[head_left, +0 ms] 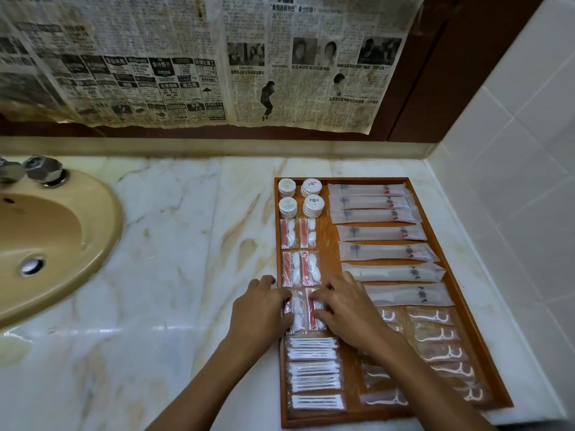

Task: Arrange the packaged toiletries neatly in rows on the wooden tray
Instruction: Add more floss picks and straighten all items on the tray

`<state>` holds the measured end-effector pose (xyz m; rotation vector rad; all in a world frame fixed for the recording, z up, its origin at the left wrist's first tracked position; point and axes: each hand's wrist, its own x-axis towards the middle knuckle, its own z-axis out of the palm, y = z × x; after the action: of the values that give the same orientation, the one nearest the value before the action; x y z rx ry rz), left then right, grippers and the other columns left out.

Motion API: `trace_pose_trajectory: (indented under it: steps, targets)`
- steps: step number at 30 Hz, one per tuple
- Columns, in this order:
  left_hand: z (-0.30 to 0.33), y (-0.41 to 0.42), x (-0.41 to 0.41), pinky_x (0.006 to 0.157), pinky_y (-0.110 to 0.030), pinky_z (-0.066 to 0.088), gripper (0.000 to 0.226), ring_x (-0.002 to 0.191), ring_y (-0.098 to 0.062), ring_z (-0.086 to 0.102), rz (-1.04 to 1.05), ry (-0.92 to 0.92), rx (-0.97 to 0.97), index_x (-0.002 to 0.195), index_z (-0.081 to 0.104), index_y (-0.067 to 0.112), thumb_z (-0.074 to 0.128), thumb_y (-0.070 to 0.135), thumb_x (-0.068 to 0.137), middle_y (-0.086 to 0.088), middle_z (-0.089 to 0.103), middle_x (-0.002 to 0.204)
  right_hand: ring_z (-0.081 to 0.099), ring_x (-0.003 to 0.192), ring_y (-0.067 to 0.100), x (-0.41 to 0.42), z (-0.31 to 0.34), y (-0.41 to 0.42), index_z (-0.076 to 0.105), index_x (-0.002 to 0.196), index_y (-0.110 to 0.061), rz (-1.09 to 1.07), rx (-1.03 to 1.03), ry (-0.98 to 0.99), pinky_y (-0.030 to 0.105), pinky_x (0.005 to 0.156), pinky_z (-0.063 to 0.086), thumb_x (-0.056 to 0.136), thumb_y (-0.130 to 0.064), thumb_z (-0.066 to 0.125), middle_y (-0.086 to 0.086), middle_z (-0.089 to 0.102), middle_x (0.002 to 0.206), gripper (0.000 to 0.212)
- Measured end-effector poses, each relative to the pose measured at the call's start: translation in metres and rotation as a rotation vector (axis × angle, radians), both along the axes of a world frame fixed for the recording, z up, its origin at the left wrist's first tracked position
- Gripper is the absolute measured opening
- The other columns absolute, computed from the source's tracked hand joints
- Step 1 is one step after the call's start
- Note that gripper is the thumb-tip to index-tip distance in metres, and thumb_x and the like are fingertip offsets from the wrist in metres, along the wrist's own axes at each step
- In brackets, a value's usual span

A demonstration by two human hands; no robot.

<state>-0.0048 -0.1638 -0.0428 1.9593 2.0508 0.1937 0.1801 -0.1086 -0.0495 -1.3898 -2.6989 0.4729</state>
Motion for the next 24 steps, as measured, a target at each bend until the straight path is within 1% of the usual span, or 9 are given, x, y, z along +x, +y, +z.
trace_pose_trajectory:
  steps: [3,7,9,11,13,15,17,21,24]
  targets:
    - [0.0,-0.002,0.0,0.066,-0.026,0.047,0.038,0.104,-0.014,0.051,0.014,0.007,0.016,0.122,0.059,0.037,0.055,0.049,0.086,0.007,0.055,0.119,0.035,0.105,0.012,0.001,0.002,-0.002,0.064,0.117,-0.031,-0.008,0.024,0.017,0.031,0.086,0.035,0.09,-0.035,0.059,-0.009,0.052,0.114,0.028]
    - [0.003,-0.013,0.002,0.08,-0.033,0.053,0.036,0.123,-0.019,0.048,0.044,-0.066,0.059,0.124,0.06,0.037,0.055,0.049,0.09,0.001,0.052,0.138,0.045,0.098,0.015,0.011,0.011,-0.014,0.07,0.109,-0.026,-0.049,0.061,0.098,0.03,0.081,0.035,0.091,-0.029,0.063,-0.009,0.058,0.104,0.02]
    - [0.005,-0.024,0.004,0.079,-0.033,0.053,0.029,0.122,-0.02,0.049,0.019,-0.082,0.087,0.115,0.068,0.034,0.061,0.045,0.089,0.0,0.055,0.135,0.047,0.097,0.013,0.02,0.013,-0.024,0.072,0.103,-0.028,-0.057,0.044,0.09,0.029,0.081,0.032,0.093,-0.031,0.06,-0.011,0.061,0.101,0.016]
    - [0.006,-0.037,0.009,0.077,-0.033,0.054,0.022,0.116,-0.022,0.054,-0.017,-0.068,0.13,0.101,0.074,0.03,0.07,0.041,0.083,0.0,0.062,0.126,0.047,0.098,0.011,0.029,0.012,-0.036,0.072,0.101,-0.03,-0.051,0.001,0.044,0.029,0.083,0.029,0.095,-0.035,0.054,-0.013,0.062,0.099,0.019]
    - [0.006,-0.046,0.014,0.082,-0.035,0.054,0.019,0.118,-0.022,0.052,-0.04,-0.047,0.136,0.094,0.077,0.028,0.071,0.041,0.082,-0.001,0.062,0.127,0.047,0.1,0.01,0.033,0.01,-0.047,0.072,0.103,-0.031,-0.056,-0.033,0.004,0.03,0.085,0.029,0.096,-0.037,0.051,-0.014,0.064,0.1,0.023]
    - [0.005,-0.051,0.017,0.09,-0.036,0.05,0.02,0.125,-0.022,0.044,-0.035,-0.046,0.098,0.095,0.078,0.028,0.065,0.041,0.086,0.0,0.055,0.135,0.047,0.1,0.01,0.032,0.01,-0.052,0.071,0.106,-0.032,-0.077,-0.057,-0.004,0.03,0.085,0.029,0.096,-0.037,0.051,-0.013,0.066,0.1,0.023]
    - [0.006,-0.052,0.018,0.094,-0.036,0.047,0.022,0.129,-0.023,0.039,-0.028,-0.029,0.083,0.097,0.077,0.027,0.062,0.041,0.088,0.0,0.051,0.14,0.048,0.1,0.012,0.029,0.008,-0.055,0.07,0.107,-0.031,-0.093,-0.067,0.002,0.031,0.086,0.031,0.097,-0.036,0.051,-0.011,0.067,0.1,0.023]
    - [0.011,-0.053,0.02,0.091,-0.038,0.049,0.022,0.13,-0.027,0.04,-0.029,0.007,0.095,0.097,0.078,0.025,0.064,0.038,0.087,-0.002,0.053,0.139,0.05,0.099,0.015,0.024,0.005,-0.057,0.071,0.104,-0.03,-0.128,-0.065,0.01,0.033,0.088,0.035,0.097,-0.034,0.05,-0.009,0.067,0.099,0.023]
    - [0.01,-0.054,0.022,0.094,-0.037,0.046,0.027,0.133,-0.026,0.035,-0.021,0.017,0.085,0.104,0.076,0.025,0.059,0.041,0.091,-0.001,0.048,0.143,0.05,0.101,0.015,0.022,0.005,-0.057,0.071,0.104,-0.028,-0.148,-0.055,0.026,0.033,0.088,0.035,0.097,-0.032,0.051,-0.008,0.066,0.099,0.022]
